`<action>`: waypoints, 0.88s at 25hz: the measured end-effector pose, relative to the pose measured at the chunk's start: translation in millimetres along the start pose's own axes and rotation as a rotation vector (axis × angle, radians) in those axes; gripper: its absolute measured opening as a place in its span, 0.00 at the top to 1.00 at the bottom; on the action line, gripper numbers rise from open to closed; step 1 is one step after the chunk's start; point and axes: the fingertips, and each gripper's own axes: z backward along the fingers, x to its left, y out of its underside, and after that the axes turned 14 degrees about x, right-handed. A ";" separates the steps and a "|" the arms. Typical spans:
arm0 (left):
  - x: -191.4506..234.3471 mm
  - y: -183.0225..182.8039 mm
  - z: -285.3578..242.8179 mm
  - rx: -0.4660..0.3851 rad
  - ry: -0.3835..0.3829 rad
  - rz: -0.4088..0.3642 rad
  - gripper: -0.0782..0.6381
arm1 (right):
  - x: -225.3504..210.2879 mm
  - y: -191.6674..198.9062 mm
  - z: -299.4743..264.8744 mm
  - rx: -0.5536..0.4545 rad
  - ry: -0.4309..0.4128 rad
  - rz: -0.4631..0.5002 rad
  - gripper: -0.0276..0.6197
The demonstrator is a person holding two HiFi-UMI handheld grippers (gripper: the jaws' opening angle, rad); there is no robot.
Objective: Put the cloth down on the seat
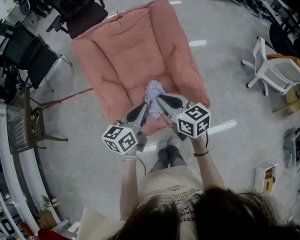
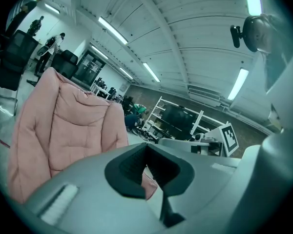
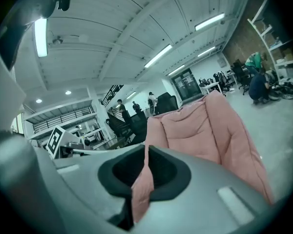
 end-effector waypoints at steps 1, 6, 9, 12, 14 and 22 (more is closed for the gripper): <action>-1.6 -2.0 0.5 -0.002 0.003 -0.006 0.90 | 0.9 -0.9 2.0 -0.004 0.001 0.002 0.92; -7.6 -11.3 4.9 -0.009 0.018 -0.032 0.90 | 10.4 -11.3 8.9 -0.023 0.002 0.025 0.95; -12.4 -18.0 7.5 -0.018 0.027 -0.050 0.90 | 17.9 -17.8 11.3 -0.032 -0.003 0.041 0.95; -17.1 -24.0 7.3 -0.024 0.038 -0.075 0.90 | 21.7 -21.5 11.5 -0.032 0.005 0.073 0.95; -19.0 -26.2 6.9 -0.024 0.045 -0.090 0.90 | 23.4 -23.3 10.9 -0.035 0.004 0.081 0.95; -21.2 -30.2 10.4 -0.034 0.051 -0.115 0.90 | 28.9 -27.6 12.8 -0.047 -0.002 0.110 0.95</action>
